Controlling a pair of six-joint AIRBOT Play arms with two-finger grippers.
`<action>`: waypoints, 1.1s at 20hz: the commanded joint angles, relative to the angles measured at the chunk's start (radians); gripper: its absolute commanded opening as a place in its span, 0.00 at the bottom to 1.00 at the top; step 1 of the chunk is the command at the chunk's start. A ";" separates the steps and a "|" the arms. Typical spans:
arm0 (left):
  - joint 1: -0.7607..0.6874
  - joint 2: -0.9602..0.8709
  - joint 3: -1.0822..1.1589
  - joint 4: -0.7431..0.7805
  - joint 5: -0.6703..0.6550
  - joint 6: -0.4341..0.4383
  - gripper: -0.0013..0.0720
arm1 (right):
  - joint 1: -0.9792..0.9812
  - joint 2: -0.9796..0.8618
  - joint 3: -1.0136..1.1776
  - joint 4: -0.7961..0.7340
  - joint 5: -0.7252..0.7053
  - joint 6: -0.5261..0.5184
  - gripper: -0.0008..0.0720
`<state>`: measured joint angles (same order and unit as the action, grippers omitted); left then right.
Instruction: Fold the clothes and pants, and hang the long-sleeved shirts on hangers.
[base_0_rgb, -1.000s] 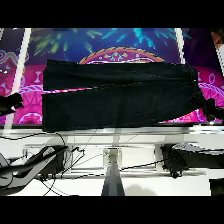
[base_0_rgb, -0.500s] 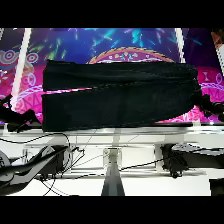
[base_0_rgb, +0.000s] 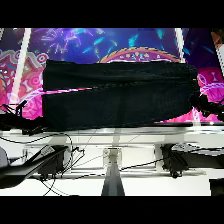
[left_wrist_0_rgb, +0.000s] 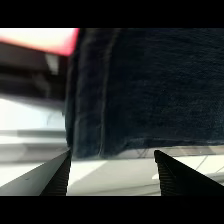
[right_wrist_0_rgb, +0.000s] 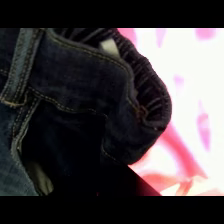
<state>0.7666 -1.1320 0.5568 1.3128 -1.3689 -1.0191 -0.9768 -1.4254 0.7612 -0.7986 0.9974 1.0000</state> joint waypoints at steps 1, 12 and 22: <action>0.006 -0.037 -0.019 -0.034 0.050 0.096 0.65 | 0.001 0.008 0.007 -0.005 0.037 0.000 0.05; 0.008 -0.065 0.101 -0.446 -0.119 0.337 0.06 | 0.001 0.077 0.190 0.016 0.249 -0.105 0.05; -0.023 -0.066 0.252 -1.217 0.251 0.321 0.06 | 0.140 0.159 0.252 0.355 0.058 -0.080 0.05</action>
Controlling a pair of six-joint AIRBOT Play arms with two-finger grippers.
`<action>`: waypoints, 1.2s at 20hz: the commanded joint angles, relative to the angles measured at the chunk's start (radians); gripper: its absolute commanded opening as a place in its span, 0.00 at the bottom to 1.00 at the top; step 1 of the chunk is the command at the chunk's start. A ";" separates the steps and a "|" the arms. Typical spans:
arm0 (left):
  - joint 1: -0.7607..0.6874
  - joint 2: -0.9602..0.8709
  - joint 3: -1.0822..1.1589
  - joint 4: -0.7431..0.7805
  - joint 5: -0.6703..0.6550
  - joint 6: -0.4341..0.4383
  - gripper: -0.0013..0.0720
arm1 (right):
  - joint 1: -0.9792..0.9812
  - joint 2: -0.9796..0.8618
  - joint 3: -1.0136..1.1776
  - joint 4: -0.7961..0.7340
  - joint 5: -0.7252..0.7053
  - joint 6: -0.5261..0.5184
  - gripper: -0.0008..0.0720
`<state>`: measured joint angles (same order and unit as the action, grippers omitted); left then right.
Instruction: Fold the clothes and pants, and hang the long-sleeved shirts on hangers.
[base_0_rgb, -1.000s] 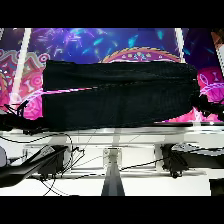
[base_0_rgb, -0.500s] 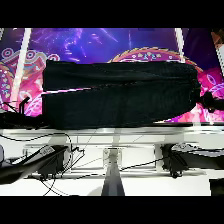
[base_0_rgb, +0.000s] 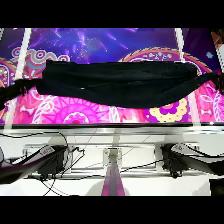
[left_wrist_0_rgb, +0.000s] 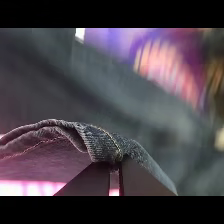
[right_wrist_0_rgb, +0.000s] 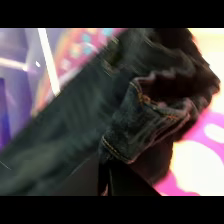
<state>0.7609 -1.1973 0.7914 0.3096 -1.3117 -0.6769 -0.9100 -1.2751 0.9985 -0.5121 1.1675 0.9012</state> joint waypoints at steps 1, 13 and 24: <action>-0.042 -0.001 0.017 -0.213 0.295 -0.049 0.06 | 0.123 0.008 0.014 0.064 -0.202 0.066 0.05; -0.317 -0.323 0.232 -0.214 0.729 -0.080 0.06 | 0.457 -0.183 0.121 0.064 -0.882 0.274 0.04; -0.358 -0.488 0.417 -0.287 0.698 -0.063 0.98 | 0.499 -0.414 0.339 -0.076 -0.799 0.352 0.97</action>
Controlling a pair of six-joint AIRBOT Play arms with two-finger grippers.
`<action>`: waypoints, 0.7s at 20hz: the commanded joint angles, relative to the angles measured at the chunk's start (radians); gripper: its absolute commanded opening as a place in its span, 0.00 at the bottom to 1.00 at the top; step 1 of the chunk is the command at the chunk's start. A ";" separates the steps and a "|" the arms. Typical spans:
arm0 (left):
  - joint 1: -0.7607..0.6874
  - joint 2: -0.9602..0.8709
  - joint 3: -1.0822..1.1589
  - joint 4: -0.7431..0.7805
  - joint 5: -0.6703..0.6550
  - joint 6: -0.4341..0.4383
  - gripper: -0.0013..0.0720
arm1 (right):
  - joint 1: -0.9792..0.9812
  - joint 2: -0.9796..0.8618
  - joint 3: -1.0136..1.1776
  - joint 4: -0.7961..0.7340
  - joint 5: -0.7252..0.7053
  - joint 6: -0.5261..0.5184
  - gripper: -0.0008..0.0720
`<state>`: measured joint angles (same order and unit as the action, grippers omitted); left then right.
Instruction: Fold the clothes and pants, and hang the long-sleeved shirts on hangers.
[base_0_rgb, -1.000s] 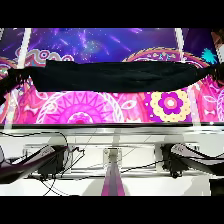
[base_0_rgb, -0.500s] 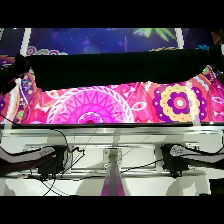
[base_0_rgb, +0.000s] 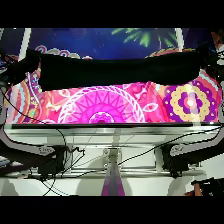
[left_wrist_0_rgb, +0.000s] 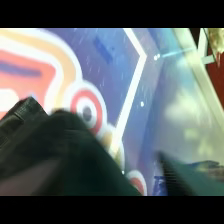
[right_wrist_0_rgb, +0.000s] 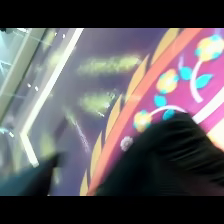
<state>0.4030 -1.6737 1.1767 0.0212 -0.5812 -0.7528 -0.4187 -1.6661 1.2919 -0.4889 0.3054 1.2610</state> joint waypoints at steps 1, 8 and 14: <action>0.015 -0.004 0.032 0.011 -0.069 0.013 0.98 | 0.000 -0.021 0.063 -0.171 0.106 -0.008 0.97; 0.142 0.075 0.031 0.923 -0.443 -0.465 0.96 | -0.042 -0.021 0.146 -0.393 0.432 -0.007 0.96; 0.148 0.043 0.031 1.041 -0.522 -0.489 0.97 | -0.010 -0.022 0.146 -0.427 0.562 -0.013 0.96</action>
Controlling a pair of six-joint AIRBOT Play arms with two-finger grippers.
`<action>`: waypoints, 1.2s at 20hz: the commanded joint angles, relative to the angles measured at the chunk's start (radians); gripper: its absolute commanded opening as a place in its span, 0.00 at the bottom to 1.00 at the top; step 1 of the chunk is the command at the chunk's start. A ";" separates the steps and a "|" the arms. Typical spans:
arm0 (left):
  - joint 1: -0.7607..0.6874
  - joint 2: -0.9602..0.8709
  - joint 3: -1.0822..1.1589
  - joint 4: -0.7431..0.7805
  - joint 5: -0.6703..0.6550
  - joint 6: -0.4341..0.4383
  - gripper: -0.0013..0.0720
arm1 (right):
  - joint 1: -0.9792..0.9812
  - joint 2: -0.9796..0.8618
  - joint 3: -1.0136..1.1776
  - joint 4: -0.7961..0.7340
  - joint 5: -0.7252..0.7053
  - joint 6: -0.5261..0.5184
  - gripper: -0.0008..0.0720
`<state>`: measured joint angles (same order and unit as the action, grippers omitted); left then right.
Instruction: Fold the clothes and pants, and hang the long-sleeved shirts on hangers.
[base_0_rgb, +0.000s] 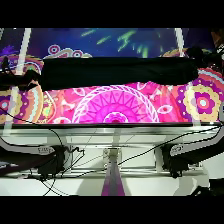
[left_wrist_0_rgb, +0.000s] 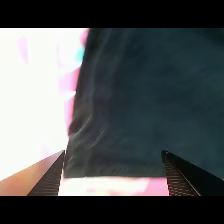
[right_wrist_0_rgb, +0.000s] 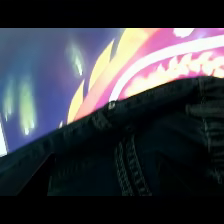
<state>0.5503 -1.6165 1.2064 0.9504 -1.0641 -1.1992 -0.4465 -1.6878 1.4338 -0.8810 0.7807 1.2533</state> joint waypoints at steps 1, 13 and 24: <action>-0.007 -0.029 0.001 0.112 -0.024 -0.043 0.97 | 0.037 0.000 0.004 -0.044 0.102 -0.017 0.96; -0.108 -0.048 0.119 -0.162 0.040 0.112 0.06 | 0.501 0.000 0.004 -0.113 -0.096 -0.016 0.11; -0.182 0.411 0.171 -0.179 -0.247 0.186 0.06 | 1.006 -0.133 0.229 -0.110 -0.173 0.116 0.04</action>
<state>0.4019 -1.3155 1.3727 0.7795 -1.2320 -1.0210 0.4400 -1.7683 1.5661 -0.9924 0.6025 1.3045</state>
